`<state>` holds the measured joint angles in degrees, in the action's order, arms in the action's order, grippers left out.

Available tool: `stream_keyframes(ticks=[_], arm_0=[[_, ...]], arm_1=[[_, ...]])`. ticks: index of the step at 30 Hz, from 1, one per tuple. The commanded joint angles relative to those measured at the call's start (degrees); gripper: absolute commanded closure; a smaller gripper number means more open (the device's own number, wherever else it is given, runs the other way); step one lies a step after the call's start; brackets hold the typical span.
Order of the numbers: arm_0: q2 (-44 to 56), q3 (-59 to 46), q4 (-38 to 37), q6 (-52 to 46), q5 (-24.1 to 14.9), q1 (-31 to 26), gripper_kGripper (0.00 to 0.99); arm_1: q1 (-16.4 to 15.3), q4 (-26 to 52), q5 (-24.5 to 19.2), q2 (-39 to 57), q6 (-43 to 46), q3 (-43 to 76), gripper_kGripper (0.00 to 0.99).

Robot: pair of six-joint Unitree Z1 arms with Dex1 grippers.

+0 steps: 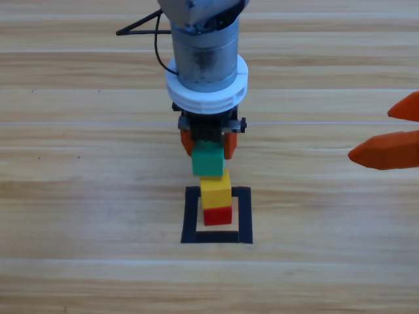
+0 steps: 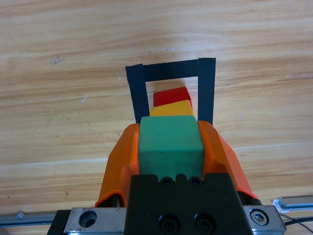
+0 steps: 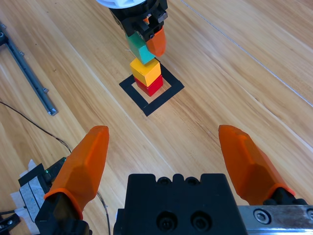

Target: Stack the blocks in the rectangular block: red at the bottom, yellow in the middle, green on top

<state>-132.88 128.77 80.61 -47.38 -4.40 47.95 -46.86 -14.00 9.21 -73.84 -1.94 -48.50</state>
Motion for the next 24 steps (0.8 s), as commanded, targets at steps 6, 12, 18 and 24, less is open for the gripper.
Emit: stream_keyframes(ticks=[6,12,18,24], arm_0=[[-3.3,1.1,0.3,-1.3,-0.3,1.5,0.990],[-4.0,1.1,0.3,-1.3,-0.4,1.5,0.990],[-4.4,1.3,0.3,-1.3,-0.4,1.5,0.990],[-4.9,1.5,0.3,-1.3,-0.3,1.5,0.990]], arm_1=[[1.3,-0.9,0.7,-3.4,1.1,0.2,0.004],[1.3,-0.9,1.1,-3.9,1.2,0.1,0.004],[1.3,-0.9,1.1,-3.9,1.4,0.0,0.004],[1.3,-1.0,1.2,-3.9,1.4,0.0,0.004]])
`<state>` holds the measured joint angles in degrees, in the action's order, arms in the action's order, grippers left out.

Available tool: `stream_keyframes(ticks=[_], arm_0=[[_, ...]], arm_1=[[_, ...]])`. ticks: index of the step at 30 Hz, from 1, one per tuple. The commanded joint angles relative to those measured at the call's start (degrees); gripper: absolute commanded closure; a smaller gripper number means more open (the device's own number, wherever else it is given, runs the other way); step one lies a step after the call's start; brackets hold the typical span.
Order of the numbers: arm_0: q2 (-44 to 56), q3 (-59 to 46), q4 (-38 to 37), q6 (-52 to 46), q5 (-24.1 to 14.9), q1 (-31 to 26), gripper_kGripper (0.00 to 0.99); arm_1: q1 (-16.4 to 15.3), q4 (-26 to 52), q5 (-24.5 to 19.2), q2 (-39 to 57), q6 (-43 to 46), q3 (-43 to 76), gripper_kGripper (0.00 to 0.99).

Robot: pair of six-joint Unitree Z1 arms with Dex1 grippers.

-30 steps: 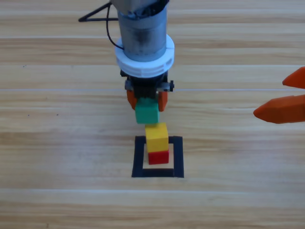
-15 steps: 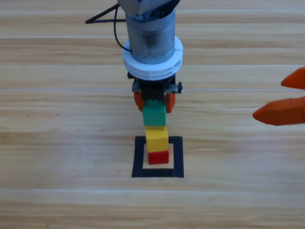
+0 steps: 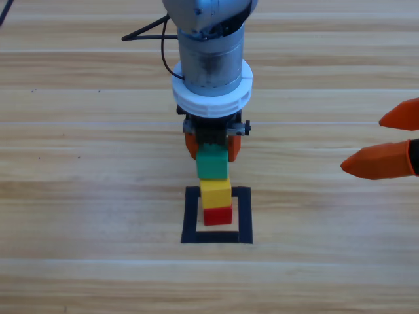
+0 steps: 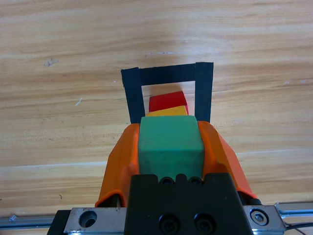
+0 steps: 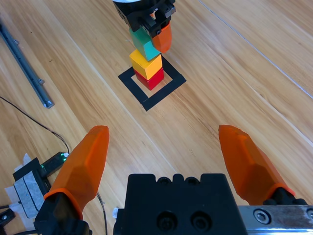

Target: Stack the blocks in the rectangular block: red at the bottom, yellow in the middle, green on top

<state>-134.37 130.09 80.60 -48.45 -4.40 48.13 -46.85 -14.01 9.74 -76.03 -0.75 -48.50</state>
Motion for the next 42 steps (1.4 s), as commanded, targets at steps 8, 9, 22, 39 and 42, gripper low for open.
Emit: stream_keyframes(ticks=[8,9,22,39,42], arm_0=[[-3.8,0.2,0.2,-0.6,-0.3,1.9,0.990],[-3.8,0.2,0.2,-0.6,-0.3,2.1,0.990],[-4.2,0.9,0.2,-1.0,0.1,2.7,0.990],[-3.8,-0.7,0.3,-0.4,-0.4,2.1,0.990],[-3.4,-0.9,0.3,-0.3,-0.4,2.1,0.990]], arm_1=[[1.3,-1.0,0.6,-1.8,0.2,0.0,0.004],[1.3,-1.0,0.6,-1.8,0.2,0.0,0.004],[1.3,-1.0,0.6,-2.2,0.2,-0.1,0.004],[1.3,-1.0,0.6,-2.5,0.3,-0.2,0.004],[1.3,-1.0,0.6,-2.5,0.3,-0.2,0.004]])
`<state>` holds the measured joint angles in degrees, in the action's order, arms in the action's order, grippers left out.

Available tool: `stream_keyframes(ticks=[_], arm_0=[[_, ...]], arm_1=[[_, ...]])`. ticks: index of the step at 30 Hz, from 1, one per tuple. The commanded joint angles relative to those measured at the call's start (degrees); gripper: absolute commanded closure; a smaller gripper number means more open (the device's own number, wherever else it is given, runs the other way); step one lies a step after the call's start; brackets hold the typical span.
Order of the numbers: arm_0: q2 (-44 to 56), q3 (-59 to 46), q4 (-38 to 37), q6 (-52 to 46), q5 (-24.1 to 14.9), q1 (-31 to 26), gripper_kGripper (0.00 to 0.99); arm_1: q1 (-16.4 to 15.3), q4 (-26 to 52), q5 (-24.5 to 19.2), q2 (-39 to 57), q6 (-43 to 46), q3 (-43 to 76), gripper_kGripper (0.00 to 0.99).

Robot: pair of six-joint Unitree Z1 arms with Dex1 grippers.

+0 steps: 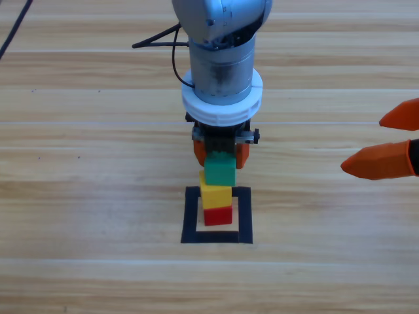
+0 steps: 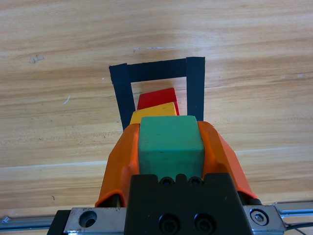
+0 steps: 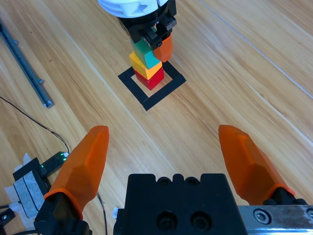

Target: Stack the blocks in the rectangular block: red at the bottom, yellow in the middle, green on top

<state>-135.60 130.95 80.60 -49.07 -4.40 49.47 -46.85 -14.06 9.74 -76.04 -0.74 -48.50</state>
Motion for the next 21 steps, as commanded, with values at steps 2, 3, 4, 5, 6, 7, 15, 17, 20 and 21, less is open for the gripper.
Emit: stream_keyframes(ticks=[2,3,4,5,6,7,15,17,20,21], arm_0=[[-1.9,-1.9,0.3,0.3,-0.4,0.6,0.990],[-1.6,-2.0,0.3,0.2,-0.5,0.6,0.990],[-1.5,-2.1,0.3,0.3,-0.5,0.6,0.990],[-1.4,-2.2,0.3,0.2,-0.5,0.6,0.990],[-1.4,-2.3,0.3,0.2,-0.5,0.6,0.990],[-1.4,-2.3,0.3,0.2,-0.5,0.6,0.990],[-0.5,-3.0,0.3,0.2,-1.0,0.4,0.990],[-0.1,-3.3,0.3,0.2,-1.0,0.3,0.990],[0.1,-3.7,0.3,0.3,-1.1,0.0,0.990],[0.3,-3.8,0.3,0.3,-1.2,0.0,0.990]], arm_1=[[1.3,-1.0,0.6,-2.5,0.3,-0.2,0.004],[1.3,-1.0,0.6,-2.6,0.4,-0.2,0.004],[1.3,-1.0,0.6,-2.6,0.3,-0.2,0.004],[1.3,-1.0,0.6,-2.6,0.3,-0.2,0.004],[1.3,-1.0,0.6,-2.7,0.3,-0.2,0.004],[1.3,-1.0,0.6,-2.7,0.4,-0.2,0.004],[1.3,-1.0,0.6,-3.1,0.4,-0.2,0.002],[1.3,-1.0,0.6,-3.1,0.4,-0.2,0.004],[1.3,-1.0,0.6,-3.1,0.4,-0.2,0.004],[1.3,-1.0,0.6,-3.1,0.4,-0.2,0.004]])
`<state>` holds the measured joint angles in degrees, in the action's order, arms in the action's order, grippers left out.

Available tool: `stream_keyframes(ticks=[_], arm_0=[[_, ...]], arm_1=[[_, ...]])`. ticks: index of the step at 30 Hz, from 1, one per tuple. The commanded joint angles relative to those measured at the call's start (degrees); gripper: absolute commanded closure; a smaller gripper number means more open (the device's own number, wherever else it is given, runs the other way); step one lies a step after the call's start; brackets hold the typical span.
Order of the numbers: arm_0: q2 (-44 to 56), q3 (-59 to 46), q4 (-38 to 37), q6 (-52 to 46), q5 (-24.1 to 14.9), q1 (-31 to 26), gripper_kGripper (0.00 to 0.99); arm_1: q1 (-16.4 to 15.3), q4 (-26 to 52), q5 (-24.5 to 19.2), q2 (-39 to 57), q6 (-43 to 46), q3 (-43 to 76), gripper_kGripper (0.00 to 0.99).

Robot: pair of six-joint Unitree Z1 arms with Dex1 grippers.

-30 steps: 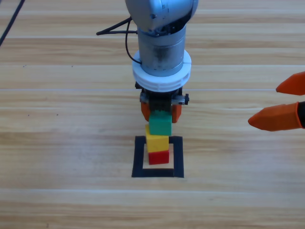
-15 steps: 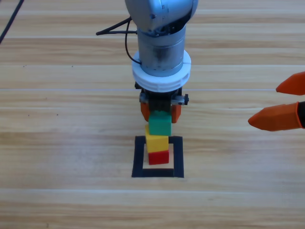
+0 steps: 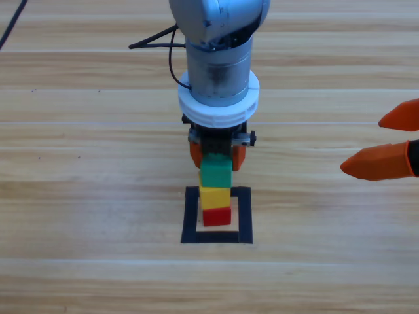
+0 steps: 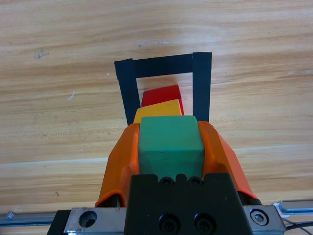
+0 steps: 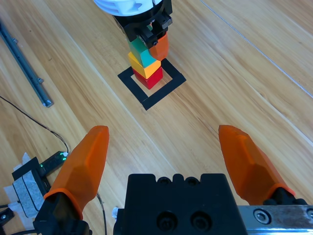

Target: Stack the blocks in the rectangular block: red at the bottom, yellow in the middle, green on top

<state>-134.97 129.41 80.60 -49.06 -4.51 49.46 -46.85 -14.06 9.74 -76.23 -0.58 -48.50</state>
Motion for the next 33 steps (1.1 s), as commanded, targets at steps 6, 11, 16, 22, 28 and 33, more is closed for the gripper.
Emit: stream_keyframes(ticks=[6,11,16,22,28,33], arm_0=[[-0.4,-2.3,0.3,0.3,-1.1,-0.2,0.990],[-0.5,-2.3,0.2,0.3,-1.0,-0.1,0.910],[-1.2,-1.1,0.2,-0.3,-0.5,0.5,0.025],[-0.8,0.2,0.2,-0.4,-0.5,0.9,0.000],[1.9,4.0,0.2,0.6,-1.9,0.9,0.000],[15.4,-5.2,-0.8,1.6,-8.5,0.8,0.000]], arm_1=[[1.3,-1.0,0.6,-3.0,0.3,-0.2,0.004],[1.3,-1.0,0.6,-3.0,0.3,-0.2,0.004],[1.3,-1.0,0.6,-3.0,0.3,-0.2,0.004],[1.3,-1.0,0.6,-3.0,0.3,-0.2,0.002],[1.3,-1.0,0.6,-3.0,0.3,-0.2,0.002],[1.3,-1.0,0.6,-3.0,0.3,-0.1,0.002]])
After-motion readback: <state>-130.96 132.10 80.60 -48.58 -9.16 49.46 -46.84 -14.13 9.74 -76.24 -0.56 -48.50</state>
